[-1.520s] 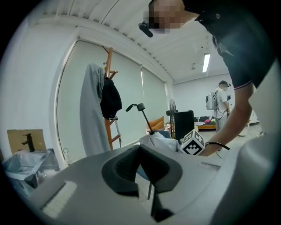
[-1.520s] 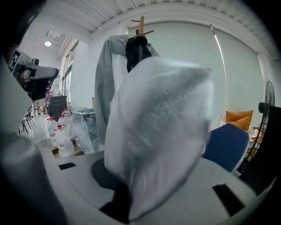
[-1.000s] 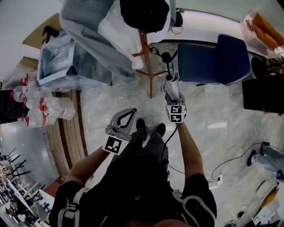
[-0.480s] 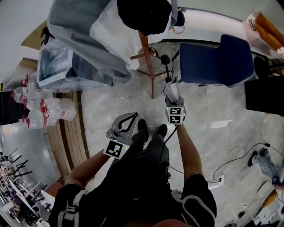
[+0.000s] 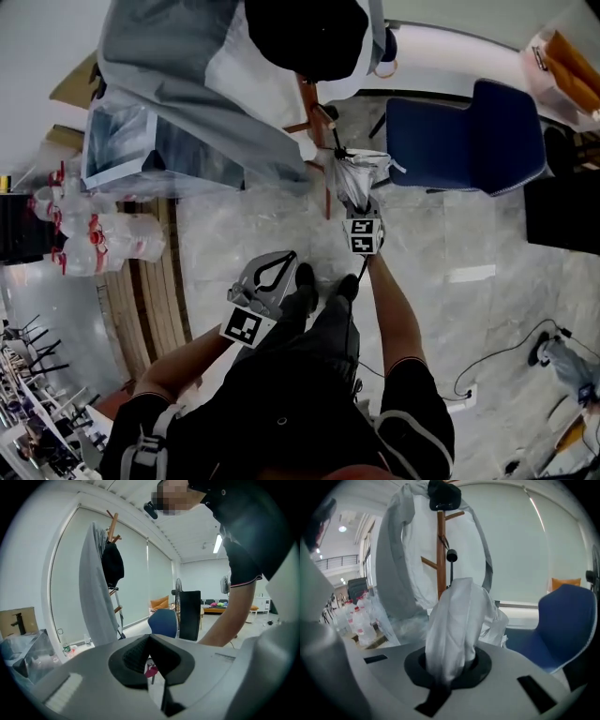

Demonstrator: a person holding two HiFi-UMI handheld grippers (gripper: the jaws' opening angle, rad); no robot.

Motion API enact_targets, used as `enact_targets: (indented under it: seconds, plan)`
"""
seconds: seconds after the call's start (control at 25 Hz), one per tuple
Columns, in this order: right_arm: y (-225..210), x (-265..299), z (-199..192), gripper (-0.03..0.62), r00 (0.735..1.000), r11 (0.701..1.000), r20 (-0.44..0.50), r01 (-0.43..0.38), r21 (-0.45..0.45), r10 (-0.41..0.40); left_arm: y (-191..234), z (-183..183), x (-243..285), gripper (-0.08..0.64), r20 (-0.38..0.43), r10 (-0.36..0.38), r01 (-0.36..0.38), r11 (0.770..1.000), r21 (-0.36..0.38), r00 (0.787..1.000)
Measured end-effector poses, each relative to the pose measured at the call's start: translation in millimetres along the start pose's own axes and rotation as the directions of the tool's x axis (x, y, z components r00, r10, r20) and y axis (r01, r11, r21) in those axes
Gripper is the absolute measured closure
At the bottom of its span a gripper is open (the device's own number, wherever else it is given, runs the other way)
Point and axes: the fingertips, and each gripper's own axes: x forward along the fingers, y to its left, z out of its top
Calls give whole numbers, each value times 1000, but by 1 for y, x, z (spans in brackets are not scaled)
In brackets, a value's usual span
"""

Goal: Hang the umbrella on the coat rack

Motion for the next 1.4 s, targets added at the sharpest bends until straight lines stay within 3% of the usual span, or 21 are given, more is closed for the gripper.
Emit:
enact_targets:
  seconds: [0.2, 0.32, 0.44, 0.88, 1.04, 1.24, 1.4]
  plan:
    - [8, 35, 15, 581, 1000, 999, 15, -18, -40, 19, -1, -20, 0, 558, -19, -25, 26, 999, 19, 1000]
    - [9, 33, 7, 581, 1000, 999, -1, -22, -44, 22, 1, -31, -9, 558, -39, -4, 4, 1000, -13, 999]
    - [3, 38, 3, 581, 1000, 999, -8, -22, -49, 22, 4, -31, -5, 558, -40, 12, -13, 999, -38, 999]
    - [8, 73, -1, 580, 999, 996, 16, -46, -74, 48, -1, -42, 7, 558, -71, -14, 12, 1000, -23, 997]
    - [12, 81, 1, 581, 998, 996, 22, -54, -70, 55, 0, -45, 5, 558, -51, 24, -30, 993, -118, 998]
    - [9, 95, 2, 581, 998, 996, 36, -58, -63, 60, 1, -55, 5, 558, -97, -3, -1, 999, -39, 995]
    - [10, 99, 6, 581, 997, 996, 37, -61, -63, 63, 8, -57, 4, 558, -81, 32, -41, 993, -108, 996]
